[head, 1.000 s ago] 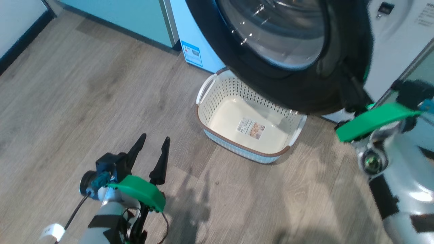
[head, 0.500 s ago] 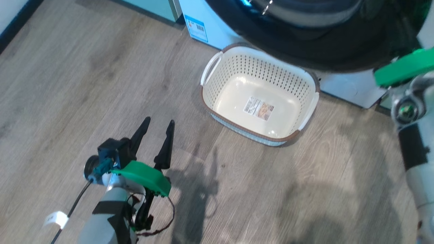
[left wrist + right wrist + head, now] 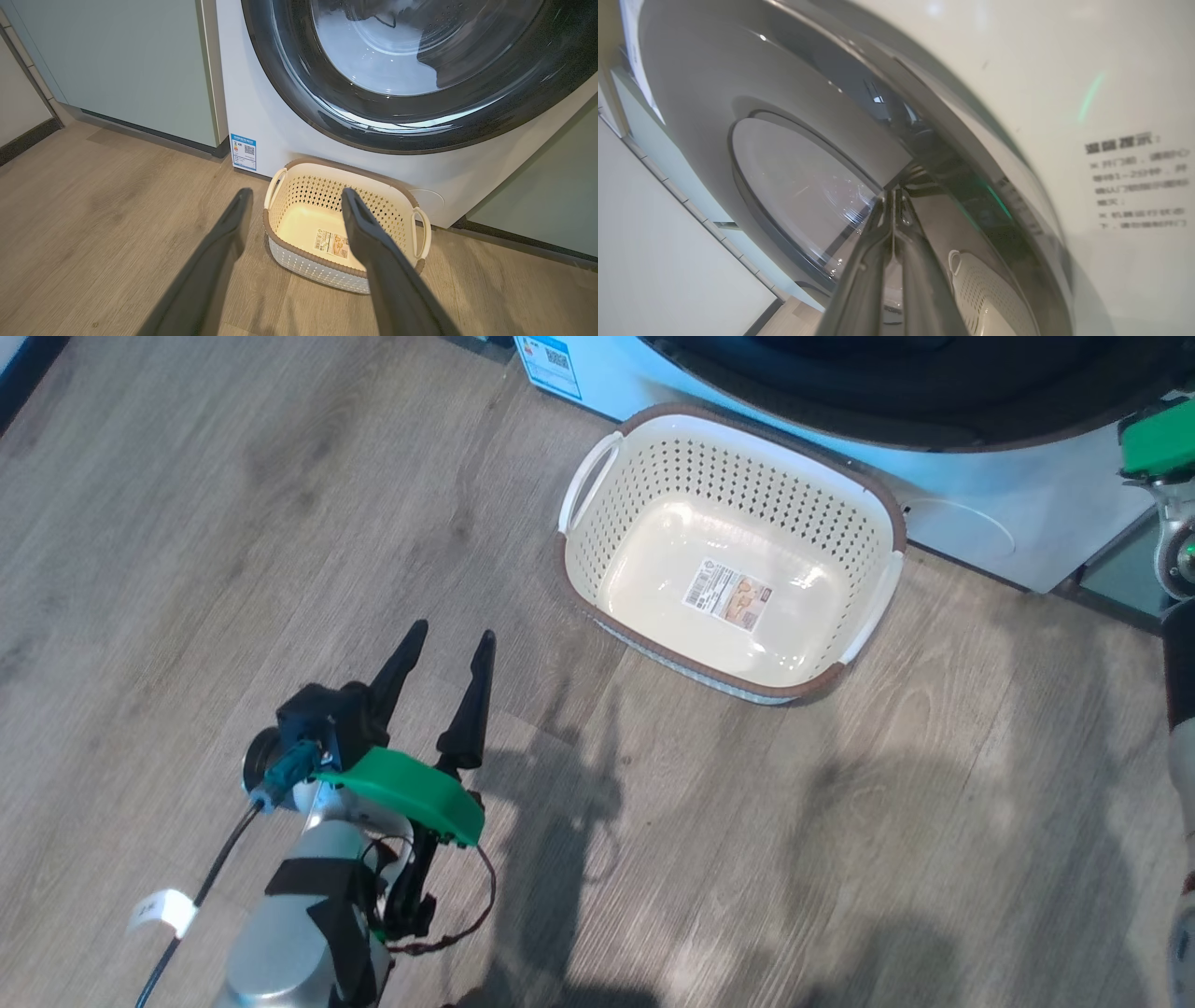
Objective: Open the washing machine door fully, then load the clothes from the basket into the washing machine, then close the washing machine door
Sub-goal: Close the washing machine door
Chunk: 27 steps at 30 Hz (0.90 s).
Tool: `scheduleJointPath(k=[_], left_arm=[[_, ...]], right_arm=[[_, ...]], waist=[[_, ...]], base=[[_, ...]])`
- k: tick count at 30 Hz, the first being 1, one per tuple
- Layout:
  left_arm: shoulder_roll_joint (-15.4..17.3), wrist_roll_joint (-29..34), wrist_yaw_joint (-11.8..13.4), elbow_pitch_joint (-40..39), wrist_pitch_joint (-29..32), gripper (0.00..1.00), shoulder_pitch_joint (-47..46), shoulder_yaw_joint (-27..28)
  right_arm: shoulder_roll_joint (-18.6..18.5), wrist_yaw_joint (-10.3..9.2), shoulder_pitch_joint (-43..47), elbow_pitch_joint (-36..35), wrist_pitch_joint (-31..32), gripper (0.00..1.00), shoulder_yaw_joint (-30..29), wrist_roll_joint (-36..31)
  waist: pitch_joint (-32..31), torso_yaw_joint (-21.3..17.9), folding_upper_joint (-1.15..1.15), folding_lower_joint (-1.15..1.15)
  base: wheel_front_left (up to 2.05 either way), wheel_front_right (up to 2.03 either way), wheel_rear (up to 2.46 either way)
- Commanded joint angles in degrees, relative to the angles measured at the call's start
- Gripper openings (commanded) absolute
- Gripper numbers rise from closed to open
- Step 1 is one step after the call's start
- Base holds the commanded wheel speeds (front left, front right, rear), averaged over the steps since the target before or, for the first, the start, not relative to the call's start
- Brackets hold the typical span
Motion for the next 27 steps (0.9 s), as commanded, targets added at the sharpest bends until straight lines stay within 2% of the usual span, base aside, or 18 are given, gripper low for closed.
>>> scheduleJointPath(k=[1,6,13,23,27], left_arm=[[0.9,0.2,0.0,-1.7,-0.4,1.0,-1.6,2.0],[0.7,0.2,0.0,-1.7,-0.4,1.0,-2.1,2.2],[0.8,0.3,0.0,-1.2,-0.4,1.0,-1.8,2.2],[2.0,0.6,0.0,-1.0,-0.4,1.0,0.2,3.7],[3.0,0.4,0.0,-0.9,-0.4,1.0,1.1,4.9]], right_arm=[[0.6,0.19,-3.5,-1.6,-0.4,0.0,-0.6,-0.4],[0.6,0.19,-4.2,-1.5,-0.4,0.0,-0.5,-0.4],[0.6,0.19,-2.3,-1.8,-0.4,0.0,5.9,5.3],[0.6,0.19,6.3,-6.3,-0.4,0.0,20.3,14.3],[0.6,0.19,10.7,-8.5,-0.4,0.0,24.9,15.2]], waist=[[0.3,0.1,0.0,0.0],[0.8,0.1,0.0,0.0],[-0.5,-0.3,0.0,0.0],[-6.7,-1.3,0.0,0.0],[-9.8,-2.5,0.0,0.0]], base=[[0.0,0.0,0.0],[0.0,0.0,0.0],[0.0,0.0,0.0],[0.0,0.0,0.0],[0.0,0.0,0.0]])
